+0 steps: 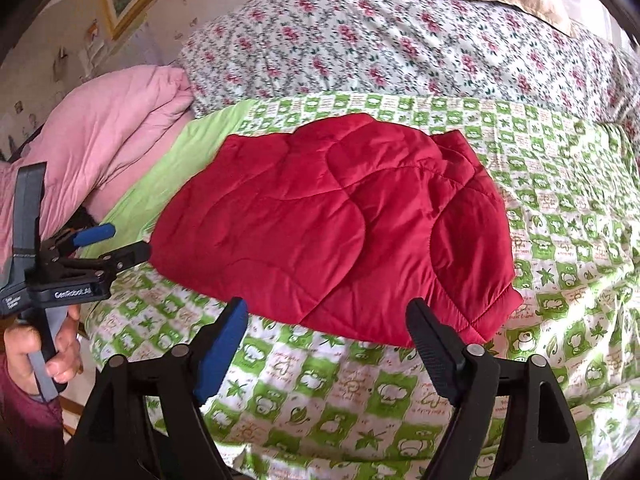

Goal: Fold large clothes

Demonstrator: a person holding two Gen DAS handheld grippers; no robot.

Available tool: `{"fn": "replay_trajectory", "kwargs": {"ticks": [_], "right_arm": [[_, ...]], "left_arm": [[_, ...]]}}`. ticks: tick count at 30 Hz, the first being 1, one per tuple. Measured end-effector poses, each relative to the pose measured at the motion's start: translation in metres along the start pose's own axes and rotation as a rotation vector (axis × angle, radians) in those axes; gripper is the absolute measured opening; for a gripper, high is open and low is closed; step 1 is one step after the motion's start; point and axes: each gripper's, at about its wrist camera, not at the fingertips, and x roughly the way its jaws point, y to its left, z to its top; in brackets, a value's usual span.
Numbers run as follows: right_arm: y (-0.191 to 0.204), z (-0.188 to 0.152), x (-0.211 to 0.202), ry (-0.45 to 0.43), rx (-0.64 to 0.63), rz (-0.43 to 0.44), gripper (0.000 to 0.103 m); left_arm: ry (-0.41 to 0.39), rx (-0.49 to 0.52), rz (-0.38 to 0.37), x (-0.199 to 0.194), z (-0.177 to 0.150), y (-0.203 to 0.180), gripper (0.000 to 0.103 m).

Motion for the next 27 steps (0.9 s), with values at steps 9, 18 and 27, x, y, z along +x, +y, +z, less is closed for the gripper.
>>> {"fn": "replay_trajectory", "kwargs": {"ticks": [9, 18, 27], "right_arm": [[0.011, 0.002, -0.015, 0.013, -0.056, 0.021, 0.088], [0.011, 0.016, -0.025, 0.001, -0.087, 0.022, 0.089], [0.011, 0.029, -0.028, 0.016, -0.115, 0.045, 0.093]], "left_arm": [[-0.024, 0.034, 0.062, -0.016, 0.008, 0.007, 0.101], [-0.044, 0.055, 0.069, -0.02, 0.019, 0.01, 0.101], [-0.06, 0.105, 0.072, -0.016, 0.027, 0.006, 0.101]]}}
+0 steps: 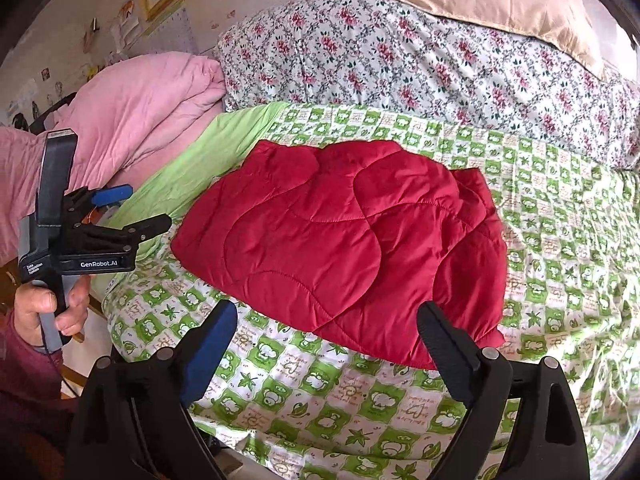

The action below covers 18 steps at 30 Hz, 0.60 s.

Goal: Fold large clothes

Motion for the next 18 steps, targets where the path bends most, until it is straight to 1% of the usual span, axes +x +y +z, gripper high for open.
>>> {"fn": "replay_trajectory", "kwargs": {"ticks": [8, 14, 18], "right_arm": [[-0.013, -0.002, 0.028, 0.054, 0.011, -0.018, 0.095], [-0.021, -0.002, 0.048, 0.093, 0.018, -0.03, 0.095], [-0.023, 0.001, 0.054, 0.107, 0.006, -0.025, 0.095]], "left_arm": [[0.036, 0.03, 0.014, 0.022, 0.001, -0.005, 0.101], [0.042, 0.055, 0.041, 0.031, 0.006, -0.007, 0.101], [0.046, 0.061, 0.05, 0.036, 0.013, -0.004, 0.101]]}}
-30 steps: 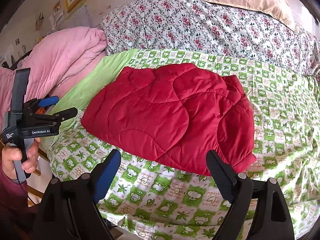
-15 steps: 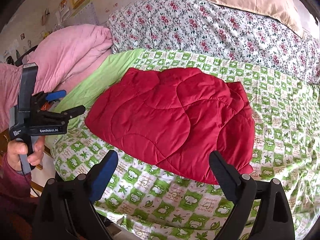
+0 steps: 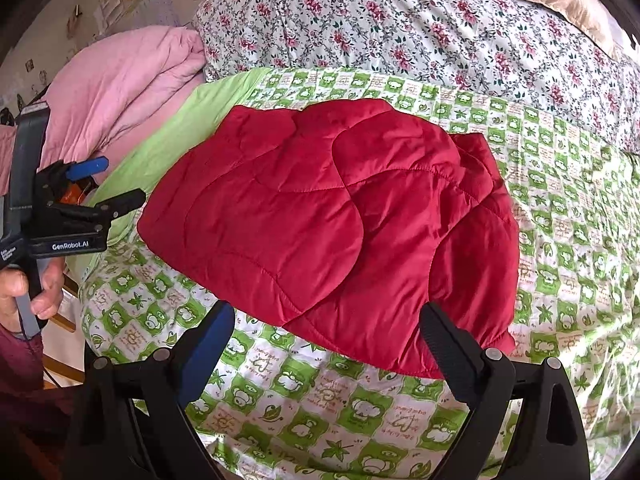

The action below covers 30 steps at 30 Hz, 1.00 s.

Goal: Fold large clothes

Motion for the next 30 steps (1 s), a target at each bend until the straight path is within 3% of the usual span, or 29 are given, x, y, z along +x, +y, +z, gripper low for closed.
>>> {"fn": "replay_trajectory", "kwargs": {"ticks": [30], "right_arm": [[0.003, 0.035, 0.008, 0.019, -0.096, -0.029, 0.097]], "left_arm": [[0.006, -0.011, -0.028, 0.016, 0.022, 0.001, 0.101]]}}
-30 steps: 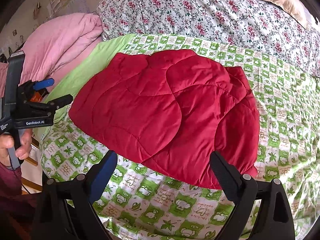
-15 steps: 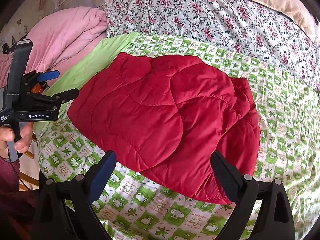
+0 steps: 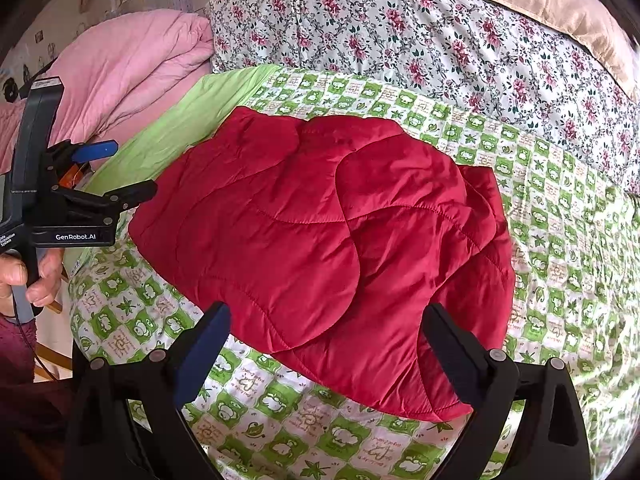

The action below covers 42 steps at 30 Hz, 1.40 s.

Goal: Fold large clothes

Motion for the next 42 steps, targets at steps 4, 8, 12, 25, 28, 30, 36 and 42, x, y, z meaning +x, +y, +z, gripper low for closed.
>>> {"fn": "replay_trajectory", "kwargs": {"ticks": [4, 8, 12, 25, 28, 30, 36, 42], "right_arm": [[-0.0014, 0.0014, 0.0019, 0.003, 0.0, 0.002, 0.097], [-0.0019, 0.0031, 0.0034, 0.003, -0.003, 0.005, 0.097], [-0.003, 0.0039, 0.0048, 0.002, -0.001, 0.009, 0.097], [-0.0054, 0.0069, 0.0051, -0.002, -0.001, 0.008, 0.097], [-0.0049, 0.0077, 0.005, -0.002, -0.002, 0.009, 0.097], [-0.0046, 0.0077, 0.005, -0.002, -0.003, 0.008, 0.097], [-0.0049, 0.0081, 0.0049, -0.004, -0.003, 0.009, 0.097], [-0.0053, 0.0087, 0.0046, -0.007, -0.005, 0.009, 0.097]], "left_arm": [[-0.002, 0.002, -0.005, 0.0013, 0.0019, -0.0009, 0.101], [0.0, 0.005, -0.004, 0.0032, 0.0034, -0.0024, 0.101], [-0.001, 0.006, -0.004, 0.0041, 0.0043, -0.0024, 0.101], [-0.006, 0.008, -0.01, 0.0061, 0.006, -0.0028, 0.101], [-0.005, 0.009, -0.01, 0.0058, 0.006, -0.0038, 0.101], [-0.007, 0.01, -0.01, 0.0056, 0.0058, -0.004, 0.101], [-0.011, 0.008, -0.006, 0.005, 0.0065, -0.0045, 0.101], [-0.015, 0.008, -0.005, 0.0041, 0.0061, -0.0051, 0.101]]}}
